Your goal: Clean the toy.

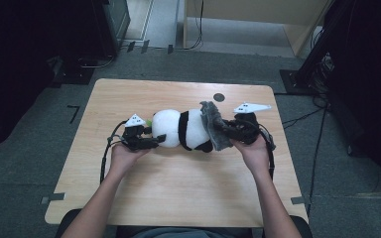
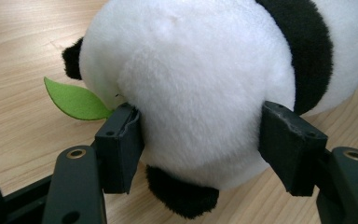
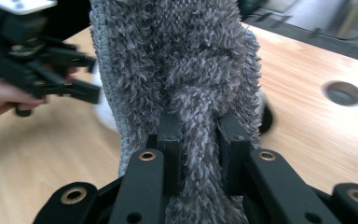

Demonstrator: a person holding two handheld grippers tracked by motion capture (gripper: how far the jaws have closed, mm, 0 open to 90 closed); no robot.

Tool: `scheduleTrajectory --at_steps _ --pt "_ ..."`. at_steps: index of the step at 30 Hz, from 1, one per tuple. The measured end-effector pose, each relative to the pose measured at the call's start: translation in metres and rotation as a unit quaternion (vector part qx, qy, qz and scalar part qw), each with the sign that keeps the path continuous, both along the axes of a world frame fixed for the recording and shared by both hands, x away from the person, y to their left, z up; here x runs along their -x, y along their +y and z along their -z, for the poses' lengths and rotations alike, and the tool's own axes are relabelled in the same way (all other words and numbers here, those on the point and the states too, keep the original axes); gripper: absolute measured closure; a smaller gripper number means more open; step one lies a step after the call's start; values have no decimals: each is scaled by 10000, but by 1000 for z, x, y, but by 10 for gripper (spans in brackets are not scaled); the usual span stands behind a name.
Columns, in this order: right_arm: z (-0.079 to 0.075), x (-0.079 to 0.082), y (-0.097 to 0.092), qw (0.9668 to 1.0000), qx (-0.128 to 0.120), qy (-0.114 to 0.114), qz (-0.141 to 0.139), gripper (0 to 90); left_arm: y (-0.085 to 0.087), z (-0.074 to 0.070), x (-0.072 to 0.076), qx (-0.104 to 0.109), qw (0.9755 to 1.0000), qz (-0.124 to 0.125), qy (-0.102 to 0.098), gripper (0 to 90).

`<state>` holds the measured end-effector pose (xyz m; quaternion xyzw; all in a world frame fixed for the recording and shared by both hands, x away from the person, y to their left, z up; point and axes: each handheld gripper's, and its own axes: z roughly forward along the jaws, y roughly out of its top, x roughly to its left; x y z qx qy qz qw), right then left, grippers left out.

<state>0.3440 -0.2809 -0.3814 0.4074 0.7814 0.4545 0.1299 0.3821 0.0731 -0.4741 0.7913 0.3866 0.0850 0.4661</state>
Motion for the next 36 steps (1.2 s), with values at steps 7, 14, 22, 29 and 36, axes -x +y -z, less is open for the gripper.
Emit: scheduleTrajectory --at_steps 7,14,22,29,36 --pt "7 4 51 9977 339 86 -579 755 0 1 1 -11 10000 -31 6 334" --pt "18 0 92 9943 333 251 -977 755 0 1 2 -13 10000 -38 -17 334" --pt "39 -13 134 9912 426 349 -1206 755 -1 1 3 -21 10000 -72 -46 330" --pt "50 -20 130 9907 406 460 -1212 754 -1 2 3 -38 9999 -67 -75 326" --pt "43 -10 109 9914 547 400 -1117 754 -1 2 3 -37 9999 -66 -73 323"
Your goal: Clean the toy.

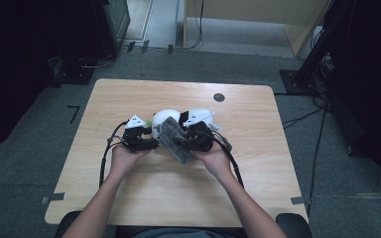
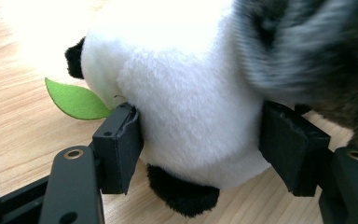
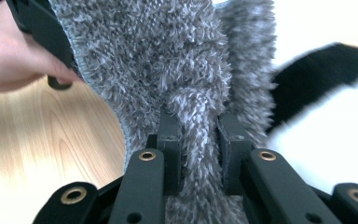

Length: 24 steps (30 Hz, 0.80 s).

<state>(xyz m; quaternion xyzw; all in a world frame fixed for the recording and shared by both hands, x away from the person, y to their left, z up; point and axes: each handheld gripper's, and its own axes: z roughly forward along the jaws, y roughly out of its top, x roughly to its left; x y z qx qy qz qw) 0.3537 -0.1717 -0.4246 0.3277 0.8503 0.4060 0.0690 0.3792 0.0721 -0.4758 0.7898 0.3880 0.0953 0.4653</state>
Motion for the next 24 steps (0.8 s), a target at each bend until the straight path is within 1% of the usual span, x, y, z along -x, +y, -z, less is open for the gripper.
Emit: scheduleTrajectory --at_steps 5,12,17,24 --pt "-3 8 -19 9999 75 -27 109 753 0 0 0 -18 10000 3 -8 322" --pt "-11 21 -44 9992 252 -165 260 751 -1 -1 1 -55 10000 6 -37 321" --pt "-13 26 -62 9986 275 -180 416 750 -1 -1 1 -88 10000 16 -42 319" --pt "-16 33 -84 9972 310 -204 643 750 -1 -1 1 -101 9999 29 -41 318"
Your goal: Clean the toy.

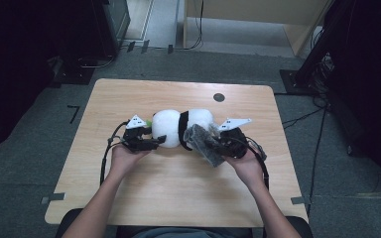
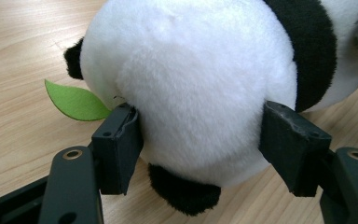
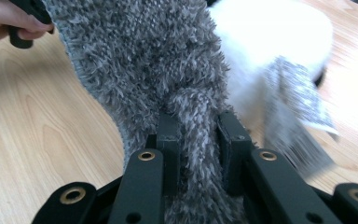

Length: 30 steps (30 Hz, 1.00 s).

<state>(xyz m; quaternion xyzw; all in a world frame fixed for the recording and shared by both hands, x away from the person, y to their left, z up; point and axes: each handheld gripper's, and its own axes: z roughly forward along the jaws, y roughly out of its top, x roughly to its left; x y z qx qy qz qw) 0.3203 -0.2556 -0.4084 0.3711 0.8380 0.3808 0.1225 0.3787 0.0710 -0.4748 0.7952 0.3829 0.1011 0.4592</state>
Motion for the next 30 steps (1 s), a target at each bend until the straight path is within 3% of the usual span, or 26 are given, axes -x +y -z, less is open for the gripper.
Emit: scheduleTrajectory --at_steps 4,9,13,21,25,30 --pt "-2 3 -8 9999 -13 7 107 751 0 0 0 1 10000 1 3 318" --pt "-9 8 -4 9998 -172 5 -56 753 0 0 1 -13 10000 -10 15 317" --pt "-16 8 12 9993 -245 -15 -278 753 0 0 1 1 10000 -31 10 316" --pt "-22 -10 63 9965 -381 -81 -745 753 0 0 1 3 10000 -22 22 315" --pt "-16 -26 88 9952 -383 -27 -905 753 0 0 2 -2 10000 -29 10 315" --pt "-1 -41 103 9954 -334 73 -890 753 0 1 2 29 10000 -51 0 314"
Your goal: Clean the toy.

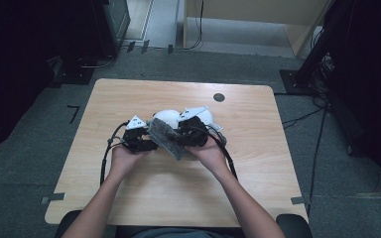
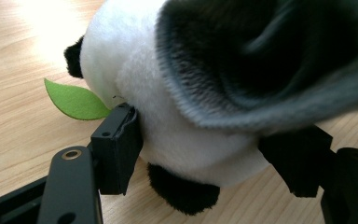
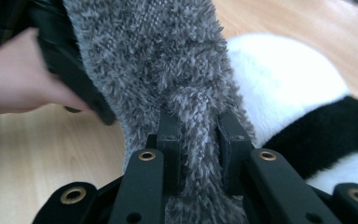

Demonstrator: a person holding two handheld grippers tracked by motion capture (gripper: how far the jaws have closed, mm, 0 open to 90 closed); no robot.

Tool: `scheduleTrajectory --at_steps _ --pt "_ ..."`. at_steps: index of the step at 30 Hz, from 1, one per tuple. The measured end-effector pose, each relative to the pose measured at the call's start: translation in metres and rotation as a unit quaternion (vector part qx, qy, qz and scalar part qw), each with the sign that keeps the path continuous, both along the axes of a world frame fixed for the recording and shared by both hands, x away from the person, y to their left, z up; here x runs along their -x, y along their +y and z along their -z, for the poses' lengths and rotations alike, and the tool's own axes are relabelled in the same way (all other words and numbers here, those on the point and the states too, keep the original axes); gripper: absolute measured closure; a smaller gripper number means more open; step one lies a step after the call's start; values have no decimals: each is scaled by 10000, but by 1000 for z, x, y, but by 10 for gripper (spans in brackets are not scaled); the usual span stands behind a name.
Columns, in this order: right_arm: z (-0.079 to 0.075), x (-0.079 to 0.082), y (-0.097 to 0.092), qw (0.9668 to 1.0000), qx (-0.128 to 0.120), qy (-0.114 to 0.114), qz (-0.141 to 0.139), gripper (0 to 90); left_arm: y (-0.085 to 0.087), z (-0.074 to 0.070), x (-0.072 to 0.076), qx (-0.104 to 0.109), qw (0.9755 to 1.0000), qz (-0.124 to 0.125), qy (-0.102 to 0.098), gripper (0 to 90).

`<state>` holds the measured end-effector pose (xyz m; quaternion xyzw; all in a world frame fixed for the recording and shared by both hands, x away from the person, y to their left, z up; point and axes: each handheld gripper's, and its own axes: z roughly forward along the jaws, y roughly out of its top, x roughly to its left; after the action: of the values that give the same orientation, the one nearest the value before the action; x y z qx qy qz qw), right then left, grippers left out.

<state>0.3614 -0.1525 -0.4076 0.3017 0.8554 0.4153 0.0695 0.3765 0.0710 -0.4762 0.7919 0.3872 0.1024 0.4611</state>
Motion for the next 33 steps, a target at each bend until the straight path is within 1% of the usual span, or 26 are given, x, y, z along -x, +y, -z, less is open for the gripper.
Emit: scheduleTrajectory --at_steps 2,5,7,10,12,14,16,24,28,31,33 --pt "9 -7 -1 9998 -11 195 59 752 0 0 0 -2 10000 -13 -2 314" --pt "14 -11 -7 9992 -176 345 79 752 0 0 1 5 10000 -18 -6 312" --pt "13 -9 -10 9993 -151 313 101 752 0 0 0 -16 10000 -25 6 310" --pt "11 -3 -17 9996 -1 237 122 752 0 0 0 -17 10000 -30 12 310" --pt "9 1 -24 9997 37 198 136 752 0 0 0 -17 10000 -18 28 310" --pt "8 6 -34 9996 79 207 196 752 0 0 0 -7 10000 -13 40 310" --pt "7 11 -44 9995 73 184 247 752 1 0 -1 -16 10000 12 39 310" --pt "2 29 -89 9979 123 181 616 751 2 1 -1 -15 10000 58 48 310" --pt "0 35 -104 9967 177 191 767 756 2 1 -2 -7 9999 79 64 309" --pt "-1 38 -111 9962 200 248 812 763 3 1 -3 -5 9999 85 67 308" --pt "-2 40 -113 9965 162 262 779 765 2 1 -2 -14 9999 76 69 308"
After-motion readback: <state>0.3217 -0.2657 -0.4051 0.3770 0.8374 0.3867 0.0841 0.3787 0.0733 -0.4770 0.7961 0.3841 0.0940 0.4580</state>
